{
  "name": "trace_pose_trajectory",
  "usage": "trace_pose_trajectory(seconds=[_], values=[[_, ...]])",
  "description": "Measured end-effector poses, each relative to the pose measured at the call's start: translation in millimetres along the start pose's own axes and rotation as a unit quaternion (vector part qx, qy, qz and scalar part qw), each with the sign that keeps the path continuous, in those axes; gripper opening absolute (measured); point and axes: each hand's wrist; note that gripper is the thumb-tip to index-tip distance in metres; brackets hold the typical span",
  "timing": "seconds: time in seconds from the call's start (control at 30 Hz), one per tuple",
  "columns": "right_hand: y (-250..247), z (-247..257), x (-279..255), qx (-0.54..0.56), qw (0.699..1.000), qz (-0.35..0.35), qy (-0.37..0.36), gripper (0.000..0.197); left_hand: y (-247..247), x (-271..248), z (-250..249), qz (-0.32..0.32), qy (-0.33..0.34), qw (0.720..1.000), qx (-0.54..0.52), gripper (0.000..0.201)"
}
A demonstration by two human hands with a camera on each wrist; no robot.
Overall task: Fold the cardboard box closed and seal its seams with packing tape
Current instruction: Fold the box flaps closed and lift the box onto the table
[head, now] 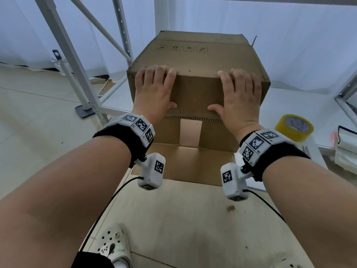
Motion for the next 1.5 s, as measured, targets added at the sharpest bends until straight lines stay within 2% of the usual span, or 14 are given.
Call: trace_pose_trajectory(seconds=[0.23,0.37,0.47,0.53,0.6,0.7,0.77,0.83,1.0,1.17,1.23,1.33,1.4,1.5], values=[[-8.0,10.9,-3.1,-0.053,0.998,0.041,0.005,0.083,-1.7,-14.7,-7.6,-0.013,-0.034,0.997,-0.069,0.082],[-12.1,24.6,-8.9,-0.082,0.993,0.079,0.025,0.087,-6.7,-31.8,-9.3,0.015,-0.080,0.987,-0.135,0.084],[-9.4,31.5,-17.4,-0.090,0.991,0.095,0.041,0.095,-3.7,-59.3,1.2,0.077,-0.134,0.977,-0.150,0.088],[-5.1,34.1,-24.9,-0.095,0.989,0.098,0.048,0.101,3.6,-82.4,13.1,0.136,-0.193,0.958,-0.164,0.091],[-3.2,33.6,-28.5,-0.106,0.988,0.098,0.049,0.103,11.3,-101.6,19.6,0.201,-0.255,0.923,-0.205,0.090],[-5.1,34.2,-26.1,-0.102,0.989,0.102,0.044,0.099,20.5,-123.9,14.4,0.308,-0.292,0.869,-0.254,0.083],[-7.6,36.3,-22.3,-0.097,0.989,0.103,0.048,0.098,27.1,-128.6,7.7,0.344,-0.312,0.844,-0.270,0.079],[-7.5,39.2,-22.5,-0.099,0.989,0.098,0.054,0.099,34.0,-129.2,3.1,0.360,-0.330,0.830,-0.270,0.077],[-4.2,37.4,-23.5,-0.112,0.987,0.096,0.058,0.100,46.4,-124.4,2.2,0.379,-0.343,0.827,-0.235,0.077],[-5.8,35.2,-24.8,-0.127,0.986,0.099,0.050,0.103,48.4,-123.2,10.9,0.437,-0.363,0.794,-0.218,0.085],[-6.4,34.9,-25.1,-0.136,0.985,0.100,0.043,0.106,46.5,-121.7,15.3,0.436,-0.365,0.793,-0.220,0.089],[-7.9,33.7,-24.6,-0.138,0.984,0.105,0.038,0.104,42.2,-117.5,20.3,0.388,-0.382,0.796,-0.264,0.088],[-9.1,33.1,-24.9,-0.136,0.984,0.105,0.040,0.101,42.1,-114.4,25.1,0.332,-0.406,0.788,-0.321,0.085],[-11.3,33.1,-25.3,-0.129,0.985,0.106,0.040,0.099,38.6,-110.3,31.4,0.268,-0.427,0.761,-0.408,0.088]])
Point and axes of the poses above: each hand's wrist, its own x-axis towards the middle knuckle, its own y-axis out of the palm, z = x × y
